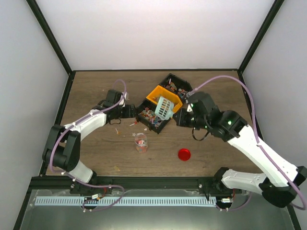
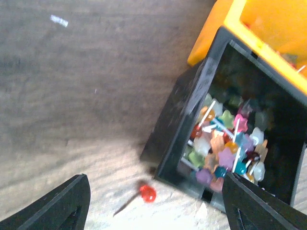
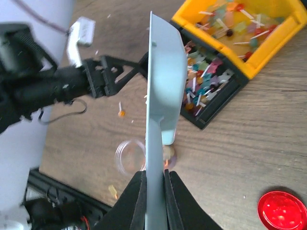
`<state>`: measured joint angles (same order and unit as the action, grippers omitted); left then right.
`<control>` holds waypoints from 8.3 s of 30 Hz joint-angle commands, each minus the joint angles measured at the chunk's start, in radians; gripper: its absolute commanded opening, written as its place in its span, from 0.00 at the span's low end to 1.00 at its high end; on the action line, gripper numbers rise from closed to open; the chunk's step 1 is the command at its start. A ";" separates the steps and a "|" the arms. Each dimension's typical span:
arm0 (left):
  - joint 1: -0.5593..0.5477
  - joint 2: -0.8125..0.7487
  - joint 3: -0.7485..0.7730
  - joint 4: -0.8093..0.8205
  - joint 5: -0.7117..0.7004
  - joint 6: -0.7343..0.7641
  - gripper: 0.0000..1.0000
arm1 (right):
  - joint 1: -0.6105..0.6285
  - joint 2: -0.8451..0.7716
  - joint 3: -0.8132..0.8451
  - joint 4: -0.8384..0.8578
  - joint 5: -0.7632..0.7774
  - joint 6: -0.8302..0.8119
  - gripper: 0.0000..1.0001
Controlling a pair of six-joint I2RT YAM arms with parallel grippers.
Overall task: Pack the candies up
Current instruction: Place the fake candies in the packing bottle, then scoop the fake candies from the storage box.
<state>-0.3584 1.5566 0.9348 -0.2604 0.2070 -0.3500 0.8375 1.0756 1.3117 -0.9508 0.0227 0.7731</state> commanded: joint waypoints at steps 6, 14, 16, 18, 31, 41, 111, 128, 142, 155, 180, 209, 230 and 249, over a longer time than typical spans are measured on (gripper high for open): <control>0.004 0.136 0.187 -0.030 0.017 0.109 0.72 | -0.242 0.151 0.059 0.099 -0.251 0.074 0.01; 0.004 0.225 0.259 -0.089 -0.004 0.195 0.69 | -0.328 0.218 -0.026 0.223 -0.427 0.177 0.01; 0.004 0.231 0.267 -0.102 -0.018 0.215 0.69 | -0.333 0.236 -0.034 0.222 -0.442 0.190 0.01; 0.004 0.234 0.272 -0.110 -0.033 0.233 0.69 | -0.332 0.258 -0.034 0.206 -0.451 0.195 0.01; 0.003 0.294 0.323 -0.119 -0.003 0.279 0.63 | -0.333 0.357 -0.032 0.056 -0.362 0.243 0.01; 0.003 0.329 0.362 -0.138 -0.026 0.333 0.57 | -0.333 0.504 0.115 -0.066 -0.287 0.252 0.01; -0.036 0.484 0.510 -0.230 0.120 0.490 0.04 | -0.388 0.920 0.205 0.152 -0.441 0.045 0.01; -0.035 0.484 0.510 -0.220 0.086 0.460 0.04 | -0.389 0.815 0.230 0.121 -0.298 0.032 0.01; -0.035 0.491 0.506 -0.203 0.058 0.439 0.04 | -0.386 0.755 0.369 -0.186 -0.221 0.108 0.01; -0.034 0.493 0.498 -0.207 0.091 0.466 0.04 | -0.370 0.911 0.311 -0.085 -0.248 0.084 0.01; -0.036 0.499 0.511 -0.208 0.141 0.443 0.04 | -0.358 0.878 -0.293 1.005 -0.701 0.090 0.01; 0.012 0.477 0.481 -0.157 0.118 0.358 0.04 | -0.436 0.714 -0.604 1.509 -0.931 0.247 0.01; 0.016 0.461 0.476 -0.159 0.093 0.361 0.04 | -0.498 0.708 -0.690 1.794 -1.050 0.357 0.01; 0.024 0.453 0.476 -0.152 0.089 0.350 0.04 | -0.559 0.612 -0.694 1.610 -1.067 0.259 0.01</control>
<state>-0.3408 1.9999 1.4376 -0.4107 0.3336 0.0395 0.2756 1.7027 0.6273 0.7200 -0.9562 1.0744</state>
